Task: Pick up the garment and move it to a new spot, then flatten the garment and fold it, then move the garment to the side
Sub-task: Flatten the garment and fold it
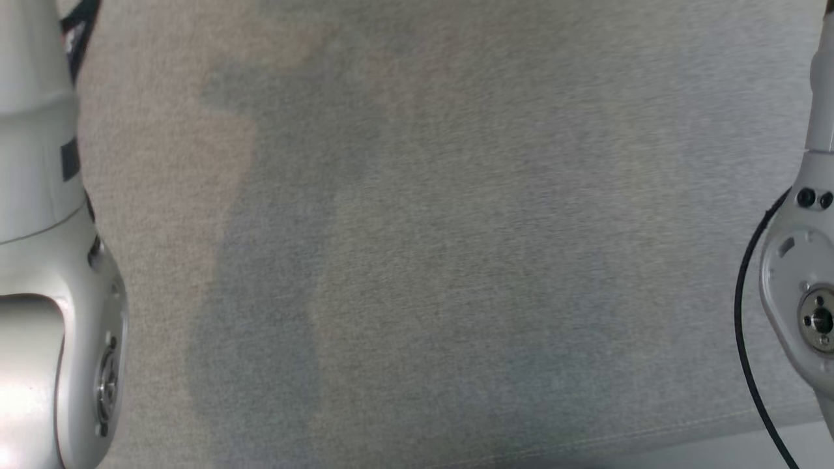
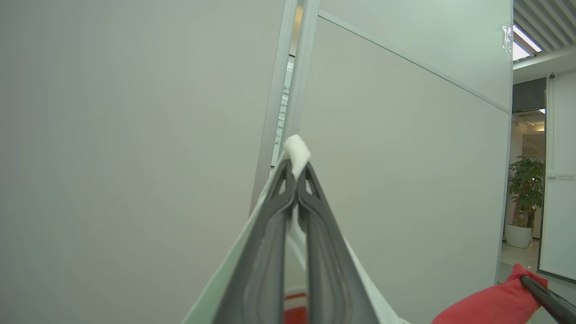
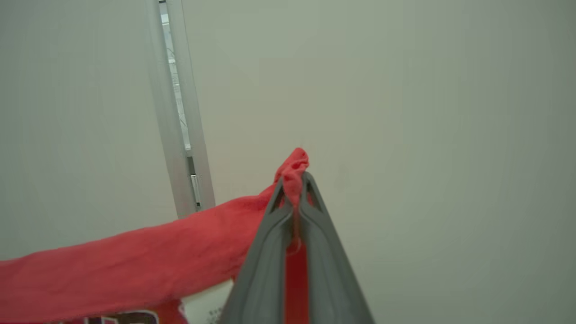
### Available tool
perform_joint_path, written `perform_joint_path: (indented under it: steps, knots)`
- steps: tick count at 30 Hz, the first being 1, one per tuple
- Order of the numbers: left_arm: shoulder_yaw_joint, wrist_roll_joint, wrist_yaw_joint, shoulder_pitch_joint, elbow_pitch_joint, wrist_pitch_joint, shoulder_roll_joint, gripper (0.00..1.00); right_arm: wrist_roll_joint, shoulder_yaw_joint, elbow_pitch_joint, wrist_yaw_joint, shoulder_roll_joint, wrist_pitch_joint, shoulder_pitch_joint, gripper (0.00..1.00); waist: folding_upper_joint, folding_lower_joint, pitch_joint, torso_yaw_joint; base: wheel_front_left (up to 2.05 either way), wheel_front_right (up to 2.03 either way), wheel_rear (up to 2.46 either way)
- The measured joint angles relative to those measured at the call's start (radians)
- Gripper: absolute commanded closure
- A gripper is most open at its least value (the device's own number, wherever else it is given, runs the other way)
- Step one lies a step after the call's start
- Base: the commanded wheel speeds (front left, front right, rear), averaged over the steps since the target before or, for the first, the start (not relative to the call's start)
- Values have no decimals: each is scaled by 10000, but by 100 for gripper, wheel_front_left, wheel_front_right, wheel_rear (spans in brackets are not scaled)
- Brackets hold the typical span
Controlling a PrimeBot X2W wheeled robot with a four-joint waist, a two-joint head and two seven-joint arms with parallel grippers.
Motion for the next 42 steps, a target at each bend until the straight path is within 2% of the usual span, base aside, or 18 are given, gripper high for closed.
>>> perform_joint_path:
  steps: [4,7,12,18,24,34,42]
  knots:
    - [63,-259,-98,309,819,-784,-132,100,-533,-105,1446,2,19,-991,-125,100,0,0,723,436,0,0,0]
    - [-46,-339,-253,1318,1603,-1325,-186,100,-631,-268,2529,4,31,-1559,560,100,0,2,1244,699,0,0,0]
    - [-278,-650,-506,2784,2242,-2034,-295,100,-10,-639,3563,4,23,-1873,1521,100,0,2,1968,1018,0,0,0]
    - [-314,-1085,-614,4402,1609,-2357,-201,100,1103,-372,2456,4,25,-1914,2647,100,0,1,2322,1073,0,0,0]
    - [-357,-1448,-646,6343,-77,-2408,104,100,2207,236,1172,8,27,-1914,3950,100,0,1,1982,945,0,0,0]
    - [-309,-1795,-573,9989,-2146,-2389,481,100,3281,1206,-408,10,17,-1914,6808,100,0,-1,406,704,0,0,0]
    - [-337,-2052,-130,12877,-3854,-2132,610,100,3427,1586,-1528,10,17,-1916,9168,100,0,-2,-1120,549,0,0,0]
